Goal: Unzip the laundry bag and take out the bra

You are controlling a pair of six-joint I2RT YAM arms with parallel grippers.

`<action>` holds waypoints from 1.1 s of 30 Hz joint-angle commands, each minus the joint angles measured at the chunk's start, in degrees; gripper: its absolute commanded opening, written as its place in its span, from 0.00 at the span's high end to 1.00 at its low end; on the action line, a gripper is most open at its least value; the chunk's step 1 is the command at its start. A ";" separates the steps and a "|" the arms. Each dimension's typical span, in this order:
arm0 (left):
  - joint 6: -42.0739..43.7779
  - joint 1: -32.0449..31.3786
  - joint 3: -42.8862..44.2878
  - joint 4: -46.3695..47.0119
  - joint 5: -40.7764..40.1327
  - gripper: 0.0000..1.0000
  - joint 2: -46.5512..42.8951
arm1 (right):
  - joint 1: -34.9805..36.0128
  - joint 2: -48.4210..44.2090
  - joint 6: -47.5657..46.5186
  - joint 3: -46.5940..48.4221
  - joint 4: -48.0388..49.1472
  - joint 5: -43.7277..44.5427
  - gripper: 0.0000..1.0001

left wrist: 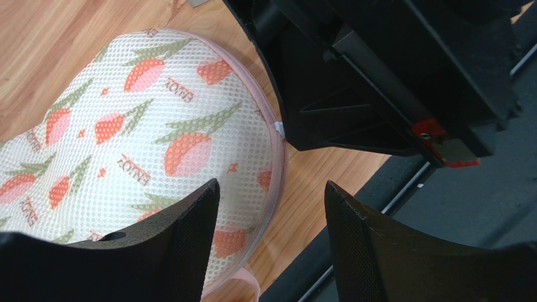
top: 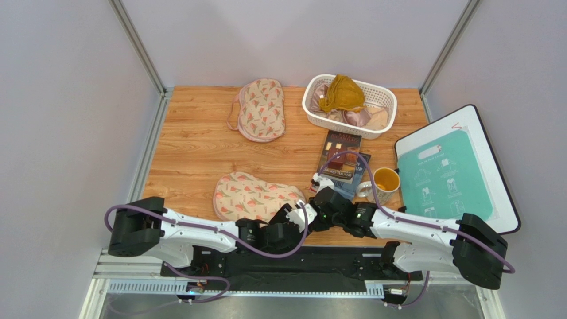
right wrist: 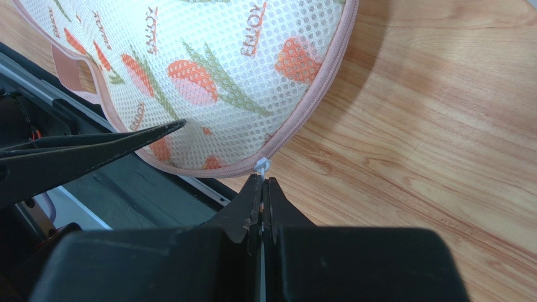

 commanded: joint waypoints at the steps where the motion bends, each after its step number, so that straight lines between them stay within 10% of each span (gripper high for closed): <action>1: 0.52 -0.31 2.29 1.82 -3.54 0.31 1.15 | -0.13 -0.33 -0.53 1.24 1.36 -0.83 1.00; 25: 0.17 -0.13 2.21 1.91 -3.36 0.30 6.69 | -0.13 -0.85 -0.18 0.98 2.24 -1.36 1.00; 33: -2.82 -0.13 2.03 -2.04 -8.90 0.82 7.31 | -0.13 -1.91 -0.09 0.80 1.80 -1.27 1.00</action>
